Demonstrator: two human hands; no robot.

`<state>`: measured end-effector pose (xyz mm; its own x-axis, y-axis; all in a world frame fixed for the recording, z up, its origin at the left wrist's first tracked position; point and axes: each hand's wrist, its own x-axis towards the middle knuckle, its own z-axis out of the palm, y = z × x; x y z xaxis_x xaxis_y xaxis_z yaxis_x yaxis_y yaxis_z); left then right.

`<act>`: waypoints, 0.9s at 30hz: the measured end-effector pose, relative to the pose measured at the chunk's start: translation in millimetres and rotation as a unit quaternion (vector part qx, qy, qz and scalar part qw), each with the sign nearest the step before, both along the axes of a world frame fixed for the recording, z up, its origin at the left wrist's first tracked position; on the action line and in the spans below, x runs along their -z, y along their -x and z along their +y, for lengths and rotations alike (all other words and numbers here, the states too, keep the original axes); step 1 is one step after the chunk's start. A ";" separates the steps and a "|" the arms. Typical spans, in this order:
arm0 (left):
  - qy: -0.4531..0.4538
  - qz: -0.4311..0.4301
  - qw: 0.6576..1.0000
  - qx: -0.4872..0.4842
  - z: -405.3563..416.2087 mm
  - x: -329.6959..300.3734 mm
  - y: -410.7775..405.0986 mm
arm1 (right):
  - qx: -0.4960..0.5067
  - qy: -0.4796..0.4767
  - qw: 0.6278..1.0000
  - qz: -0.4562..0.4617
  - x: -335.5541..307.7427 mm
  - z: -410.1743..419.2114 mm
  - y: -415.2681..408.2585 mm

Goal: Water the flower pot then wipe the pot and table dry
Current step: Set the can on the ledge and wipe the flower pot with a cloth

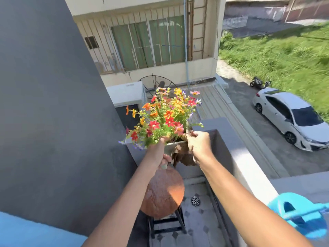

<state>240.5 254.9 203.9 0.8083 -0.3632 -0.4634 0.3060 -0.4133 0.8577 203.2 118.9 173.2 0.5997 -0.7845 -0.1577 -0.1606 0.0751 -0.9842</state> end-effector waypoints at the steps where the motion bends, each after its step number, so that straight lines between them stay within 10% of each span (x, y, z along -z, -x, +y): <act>1: -0.011 0.000 1.000 0.005 -2.4 -0.4 3.0 | -0.016 0.004 1.000 -0.003 2.6 4.3 0.4; 27: -0.014 0.046 0.998 -0.046 7.9 25.1 -19.1 | -0.074 0.070 0.991 -0.083 -8.6 31.1 22.8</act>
<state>259.7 262.7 178.8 0.7917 -0.2744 -0.5458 0.4204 -0.4034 0.8127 180.4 150.1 181.8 0.7183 -0.6934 0.0578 0.0063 -0.0765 -0.9970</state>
